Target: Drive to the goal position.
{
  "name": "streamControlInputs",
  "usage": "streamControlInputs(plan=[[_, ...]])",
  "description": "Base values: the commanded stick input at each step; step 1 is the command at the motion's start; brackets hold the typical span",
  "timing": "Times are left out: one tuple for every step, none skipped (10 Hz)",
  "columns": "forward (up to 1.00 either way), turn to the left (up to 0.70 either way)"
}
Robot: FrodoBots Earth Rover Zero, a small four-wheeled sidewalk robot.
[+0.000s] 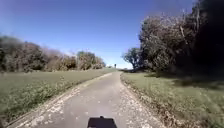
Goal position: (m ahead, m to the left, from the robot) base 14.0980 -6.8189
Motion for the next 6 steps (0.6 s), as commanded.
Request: streamControlInputs(plan=[[0.50,0.00],[0.50,0.00],[0.50,0.00],[0.50,0.00],[0.50,0.00],[0.50,0.00]])
